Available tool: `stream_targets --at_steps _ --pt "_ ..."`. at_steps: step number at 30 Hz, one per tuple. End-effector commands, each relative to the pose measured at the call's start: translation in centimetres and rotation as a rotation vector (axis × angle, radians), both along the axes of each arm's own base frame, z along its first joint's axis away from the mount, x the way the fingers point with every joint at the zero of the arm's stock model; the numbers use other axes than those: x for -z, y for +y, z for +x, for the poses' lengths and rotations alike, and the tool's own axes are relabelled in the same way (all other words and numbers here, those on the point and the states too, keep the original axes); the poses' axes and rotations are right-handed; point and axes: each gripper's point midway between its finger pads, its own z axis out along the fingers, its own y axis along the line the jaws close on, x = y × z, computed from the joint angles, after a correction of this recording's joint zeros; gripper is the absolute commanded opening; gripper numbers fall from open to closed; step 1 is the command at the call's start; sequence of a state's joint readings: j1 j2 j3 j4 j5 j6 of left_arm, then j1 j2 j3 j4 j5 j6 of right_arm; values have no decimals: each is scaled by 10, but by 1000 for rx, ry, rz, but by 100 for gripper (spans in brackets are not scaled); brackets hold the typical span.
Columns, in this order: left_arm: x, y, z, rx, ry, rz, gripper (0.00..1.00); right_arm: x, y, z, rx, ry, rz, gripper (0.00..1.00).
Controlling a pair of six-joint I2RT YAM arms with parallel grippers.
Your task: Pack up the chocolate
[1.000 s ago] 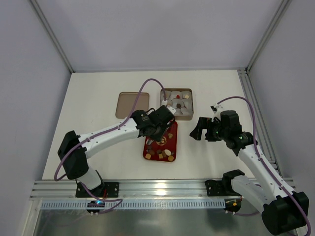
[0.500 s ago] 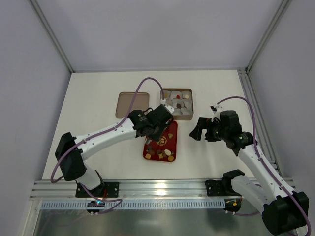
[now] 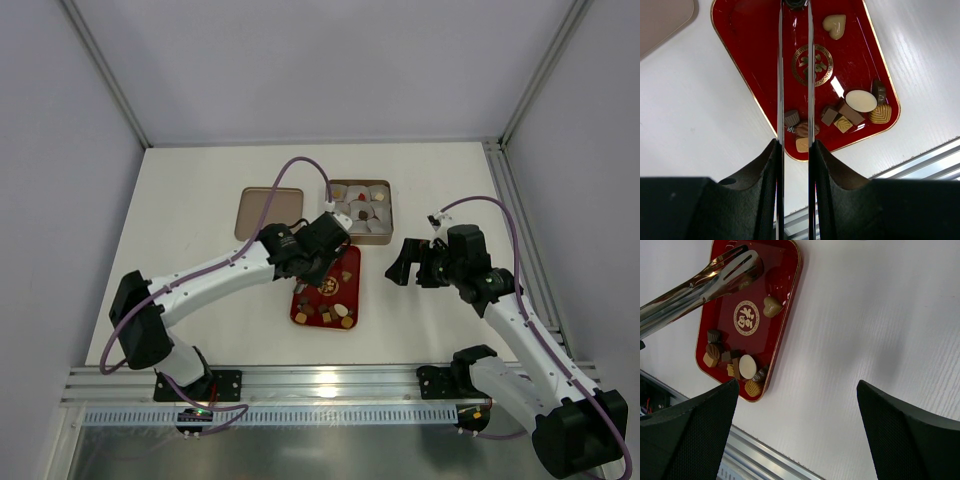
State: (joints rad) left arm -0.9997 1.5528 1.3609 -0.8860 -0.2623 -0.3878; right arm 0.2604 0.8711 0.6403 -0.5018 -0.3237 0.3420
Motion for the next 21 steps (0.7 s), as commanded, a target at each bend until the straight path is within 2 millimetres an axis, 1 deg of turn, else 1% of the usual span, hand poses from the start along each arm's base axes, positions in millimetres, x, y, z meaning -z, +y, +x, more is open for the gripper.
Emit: stream_targets --at_steps 1,13,21 --pt "-28 -4 5 -16 -59 -65 28 -6 2 5 -8 -35 0 100" --pt "-37 -8 7 -13 -68 -84 28 -5 2 5 -8 -32 -3 100" --pt "-41 -7 7 -16 -75 -91 28 -5 1 5 -5 -33 -4 100"
